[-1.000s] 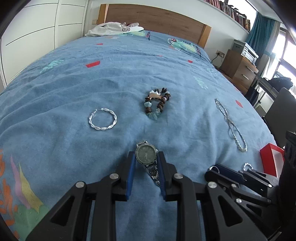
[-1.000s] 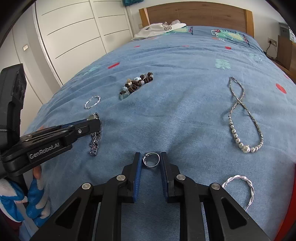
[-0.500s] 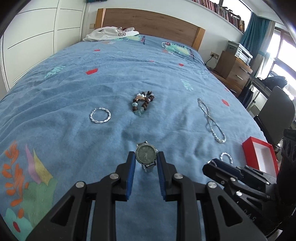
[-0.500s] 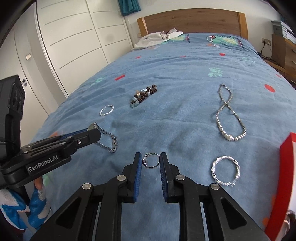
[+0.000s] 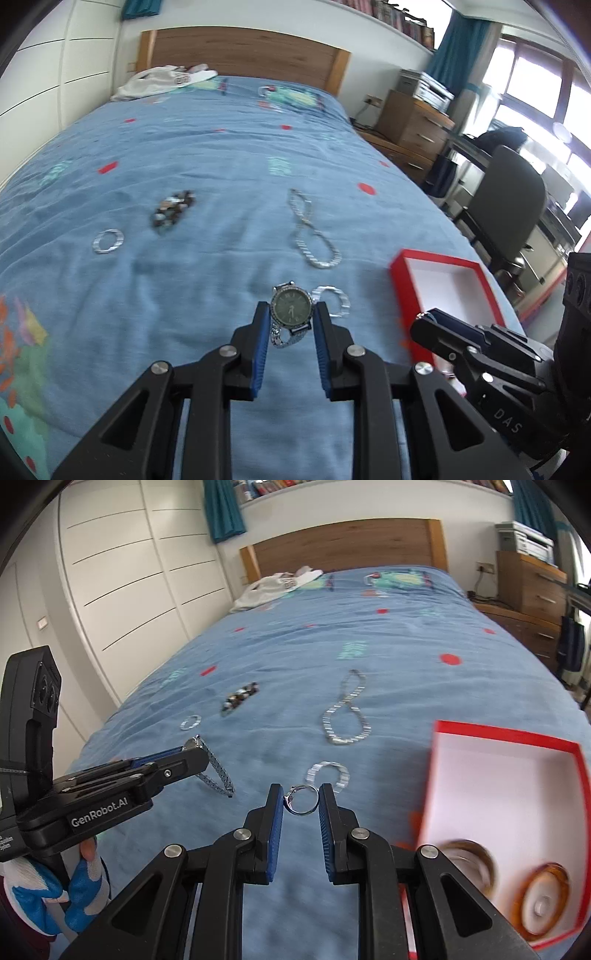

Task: Organize jewelry
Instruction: 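Carry the watch and ring into the red box and open both tools, then withdraw both tools from the box toward the twisted silver hoops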

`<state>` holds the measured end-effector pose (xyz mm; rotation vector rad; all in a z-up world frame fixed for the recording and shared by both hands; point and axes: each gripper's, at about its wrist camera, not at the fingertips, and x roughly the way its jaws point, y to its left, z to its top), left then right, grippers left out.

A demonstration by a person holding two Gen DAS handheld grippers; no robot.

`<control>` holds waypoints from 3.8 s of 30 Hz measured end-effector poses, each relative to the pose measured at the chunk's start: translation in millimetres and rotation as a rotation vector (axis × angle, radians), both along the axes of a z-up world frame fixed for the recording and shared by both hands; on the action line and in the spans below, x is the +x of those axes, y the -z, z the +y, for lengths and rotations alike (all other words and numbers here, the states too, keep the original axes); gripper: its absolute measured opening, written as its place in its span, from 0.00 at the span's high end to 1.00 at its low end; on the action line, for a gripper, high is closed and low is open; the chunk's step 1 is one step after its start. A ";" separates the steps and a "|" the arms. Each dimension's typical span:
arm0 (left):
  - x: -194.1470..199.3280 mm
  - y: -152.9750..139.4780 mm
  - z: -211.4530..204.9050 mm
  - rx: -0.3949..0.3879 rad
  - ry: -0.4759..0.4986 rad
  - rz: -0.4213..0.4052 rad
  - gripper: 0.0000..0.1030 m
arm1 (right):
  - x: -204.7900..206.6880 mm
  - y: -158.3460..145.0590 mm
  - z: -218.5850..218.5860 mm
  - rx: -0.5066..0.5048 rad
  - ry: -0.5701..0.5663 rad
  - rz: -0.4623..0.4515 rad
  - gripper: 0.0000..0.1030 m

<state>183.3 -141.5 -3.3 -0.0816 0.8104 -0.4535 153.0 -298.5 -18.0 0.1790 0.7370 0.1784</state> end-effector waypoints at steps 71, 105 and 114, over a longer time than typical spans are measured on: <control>-45.6 -12.0 -179.5 0.175 0.273 0.003 0.71 | -66.4 -6.2 -151.0 -0.272 0.265 0.149 0.72; -120.1 -66.5 153.2 0.150 -0.182 -0.095 0.53 | -116.0 -87.7 24.6 -0.230 0.059 -0.028 0.63; -85.2 -38.8 179.4 0.136 -0.232 -0.040 0.53 | -78.7 -52.0 46.6 -0.206 0.017 0.031 0.54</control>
